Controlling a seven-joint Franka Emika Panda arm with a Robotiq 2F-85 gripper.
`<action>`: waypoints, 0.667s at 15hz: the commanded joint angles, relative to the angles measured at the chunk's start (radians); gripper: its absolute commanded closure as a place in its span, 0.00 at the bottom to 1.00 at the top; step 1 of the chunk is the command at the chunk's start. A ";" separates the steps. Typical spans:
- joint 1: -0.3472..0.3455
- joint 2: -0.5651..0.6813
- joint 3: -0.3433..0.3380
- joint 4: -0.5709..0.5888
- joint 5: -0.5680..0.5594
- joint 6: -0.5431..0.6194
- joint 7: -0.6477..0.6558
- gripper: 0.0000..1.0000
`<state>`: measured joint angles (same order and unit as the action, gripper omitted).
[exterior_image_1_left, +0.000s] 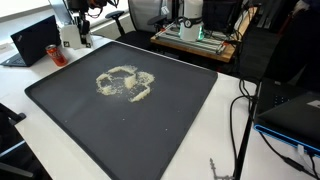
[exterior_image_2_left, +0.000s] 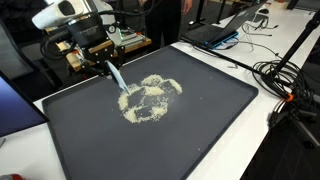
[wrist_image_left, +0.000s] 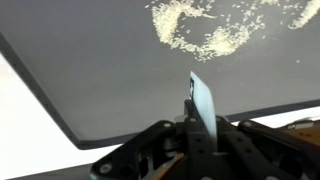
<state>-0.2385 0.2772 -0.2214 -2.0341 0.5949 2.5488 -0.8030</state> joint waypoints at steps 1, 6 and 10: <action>-0.022 0.039 0.003 0.028 -0.246 0.062 0.059 0.99; -0.065 0.043 0.045 0.017 -0.356 0.077 0.081 0.96; -0.061 0.052 0.052 0.010 -0.380 0.112 0.061 0.99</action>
<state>-0.2656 0.3337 -0.2161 -2.0069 0.2636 2.6246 -0.7450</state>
